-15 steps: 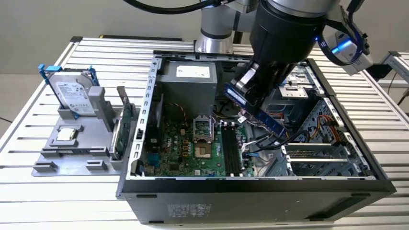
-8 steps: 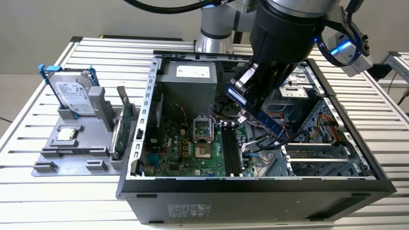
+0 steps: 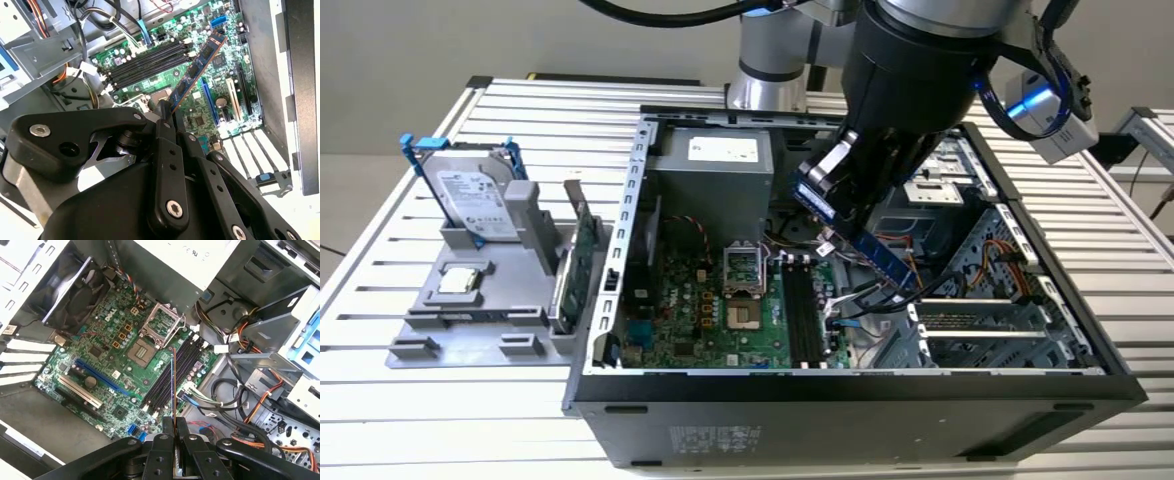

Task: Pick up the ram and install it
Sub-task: 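Insert the ram into the slot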

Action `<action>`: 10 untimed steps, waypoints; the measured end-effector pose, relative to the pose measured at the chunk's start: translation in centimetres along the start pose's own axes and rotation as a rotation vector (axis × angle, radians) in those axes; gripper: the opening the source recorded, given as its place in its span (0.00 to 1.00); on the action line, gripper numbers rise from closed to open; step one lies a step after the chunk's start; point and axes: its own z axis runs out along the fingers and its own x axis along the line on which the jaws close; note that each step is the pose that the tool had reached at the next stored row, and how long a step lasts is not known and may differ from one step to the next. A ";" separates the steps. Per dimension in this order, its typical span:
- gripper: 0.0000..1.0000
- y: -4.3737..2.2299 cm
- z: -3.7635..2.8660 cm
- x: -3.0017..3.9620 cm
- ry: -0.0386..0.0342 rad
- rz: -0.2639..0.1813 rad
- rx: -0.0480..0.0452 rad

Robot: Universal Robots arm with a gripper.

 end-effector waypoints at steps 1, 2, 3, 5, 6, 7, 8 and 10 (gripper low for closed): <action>0.00 0.00 0.01 0.00 -0.0003 0.005 0.0001; 0.00 0.00 0.01 0.00 -0.0004 0.009 0.0003; 0.00 0.00 0.01 0.00 -0.0006 0.014 0.0005; 0.00 0.00 0.02 0.00 -0.0011 0.023 0.0009; 0.00 -0.01 0.03 0.00 -0.0013 0.027 0.0010; 0.00 -0.01 0.03 0.00 -0.0016 0.032 0.0012; 0.00 -0.01 0.03 -0.01 -0.0018 0.037 0.0014; 0.00 -0.01 0.04 -0.01 -0.0021 0.046 0.0018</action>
